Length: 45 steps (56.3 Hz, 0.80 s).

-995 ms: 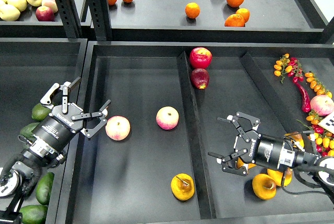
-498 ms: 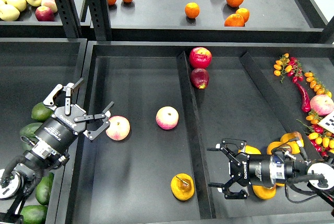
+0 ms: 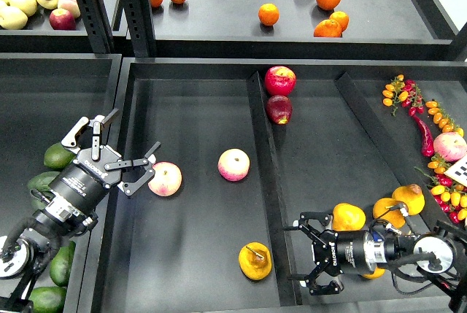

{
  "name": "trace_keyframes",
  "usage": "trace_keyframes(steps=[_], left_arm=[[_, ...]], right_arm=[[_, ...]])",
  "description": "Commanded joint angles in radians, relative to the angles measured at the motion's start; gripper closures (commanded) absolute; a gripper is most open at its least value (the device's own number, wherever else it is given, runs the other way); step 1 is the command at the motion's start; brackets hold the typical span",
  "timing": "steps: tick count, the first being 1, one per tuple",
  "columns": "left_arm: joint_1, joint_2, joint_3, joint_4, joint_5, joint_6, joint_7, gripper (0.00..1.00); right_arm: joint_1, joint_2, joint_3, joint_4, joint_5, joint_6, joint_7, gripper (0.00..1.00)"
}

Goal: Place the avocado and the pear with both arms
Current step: 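Move the right gripper down to the yellow pear in the middle bin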

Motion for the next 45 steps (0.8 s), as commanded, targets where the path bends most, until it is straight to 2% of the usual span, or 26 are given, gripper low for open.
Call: trace_keyframes(steps=[1,20,45], left_arm=[[0.005,0.0,0.002,-0.002,0.0,0.0,0.0,0.01],[0.005,0.0,0.003,-0.002,-0.005,0.0,0.0,0.0],[0.006,0.0,0.003,-0.002,-0.014,0.0,0.0,0.01]], right_arm=[[0.001,0.028,0.001,-0.03,-0.018,0.0,0.0,0.0],[0.006,0.111,0.003,-0.145,-0.024,0.0,0.0,0.01],[0.006,0.166,0.015,-0.22,-0.019,0.0,0.0,0.1]])
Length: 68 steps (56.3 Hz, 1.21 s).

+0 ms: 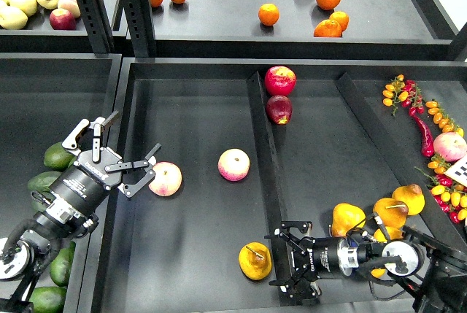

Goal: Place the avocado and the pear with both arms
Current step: 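Move the right gripper down to the yellow pear in the middle bin, then close the right gripper around the yellow pear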

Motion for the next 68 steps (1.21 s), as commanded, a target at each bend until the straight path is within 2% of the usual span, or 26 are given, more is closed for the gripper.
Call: trace_keyframes(steps=[1,39,68], left_arm=[[0.0,0.0,0.001,0.0,0.0,0.0,0.0,0.01],[0.0,0.0,0.007,-0.002,0.0,0.0,0.0,0.01],[0.0,0.0,0.007,-0.002,0.0,0.0,0.0,0.0]], right_arm=[[0.0,0.01,0.002,-0.015,0.002,0.0,0.0,0.1],[-0.002,0.061,0.006,-0.059,0.007,0.0,0.0,0.29],[-0.008,0.061,0.006,-0.061,0.045,0.0,0.0,0.64]])
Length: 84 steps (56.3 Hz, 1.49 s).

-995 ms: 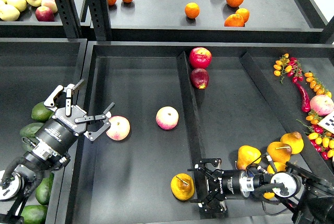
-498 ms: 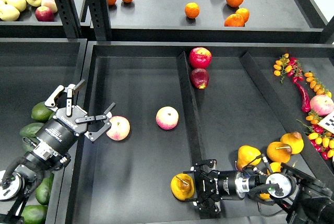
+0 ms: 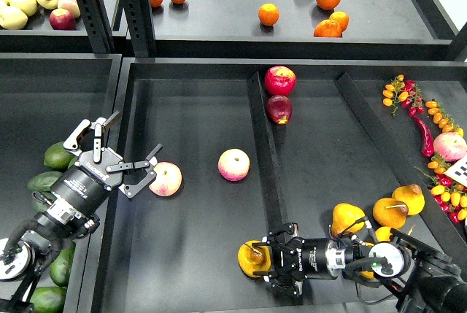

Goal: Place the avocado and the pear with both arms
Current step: 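Close the right gripper around the yellow pear, then lift the pear and carry it toward the other yellow pears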

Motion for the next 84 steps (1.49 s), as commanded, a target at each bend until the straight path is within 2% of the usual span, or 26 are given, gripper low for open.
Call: trace_keyframes(steps=[1,3,4,10,40,56,57,64,73,84], left_arm=[[0.0,0.0,0.0,0.0,0.0,0.0,0.0,0.01],[0.0,0.0,0.0,-0.002,0.0,0.0,0.0,0.0],[0.0,0.0,0.0,-0.002,0.0,0.0,0.0,0.01],[0.0,0.0,0.0,-0.002,0.0,0.0,0.0,0.01],[0.003,0.0,0.018,-0.002,0.0,0.0,0.0,0.01],[0.003,0.0,0.024,0.0,0.0,0.0,0.0,0.01],[0.003,0.0,0.024,0.0,0.0,0.0,0.0,0.01],[0.003,0.0,0.029,0.0,0.0,0.0,0.0,0.01],[0.003,0.0,0.031,0.0,0.0,0.0,0.0,0.01],[0.003,0.0,0.031,0.0,0.0,0.0,0.0,0.0]], right_arm=[[-0.001,0.0,0.0,0.0,0.007,0.0,0.0,0.65],[-0.001,0.0,0.0,0.001,0.014,0.0,0.0,0.68],[0.0,0.0,0.0,0.002,0.025,0.0,0.0,0.73],[0.002,0.0,0.001,0.002,0.036,0.0,0.0,0.77],[0.06,-0.028,0.087,0.074,0.073,0.0,0.0,0.77],[0.071,-0.187,0.133,0.196,0.125,-0.012,0.0,0.77],[0.066,-0.236,0.133,0.222,0.141,-0.012,0.0,0.77],[0.052,-0.322,0.133,0.264,0.158,-0.009,0.0,0.77],[0.006,-0.374,0.133,0.282,0.166,0.0,0.0,0.77],[-0.046,-0.384,0.132,0.276,0.157,0.0,0.0,0.77]])
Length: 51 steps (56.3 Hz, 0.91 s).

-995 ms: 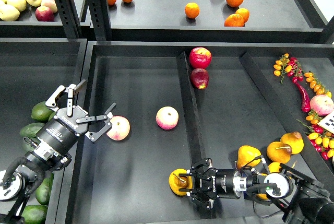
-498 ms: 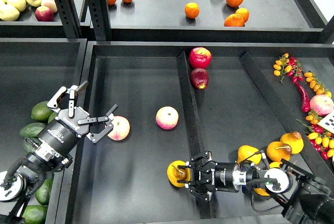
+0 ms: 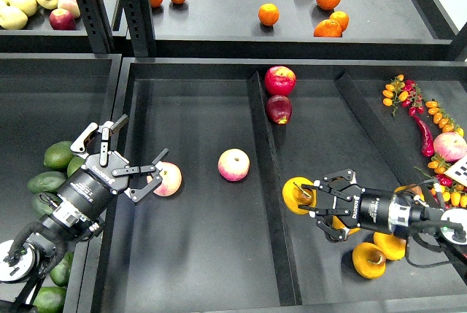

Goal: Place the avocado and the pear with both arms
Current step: 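Lift the pear and carry it toward the other yellow pears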

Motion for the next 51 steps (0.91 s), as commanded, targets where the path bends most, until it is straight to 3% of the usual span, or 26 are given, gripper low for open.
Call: trace_keyframes(steps=[1,51], left_arm=[[0.0,0.0,-0.001,0.0,0.0,0.0,0.0,0.01],[0.0,0.0,-0.001,0.0,0.0,0.0,0.0,0.01]], right_arm=[[-0.03,-0.002,-0.002,-0.006,-0.008,0.0,0.0,0.77],[-0.061,0.088,-0.002,-0.152,-0.1,0.0,0.0,0.76]])
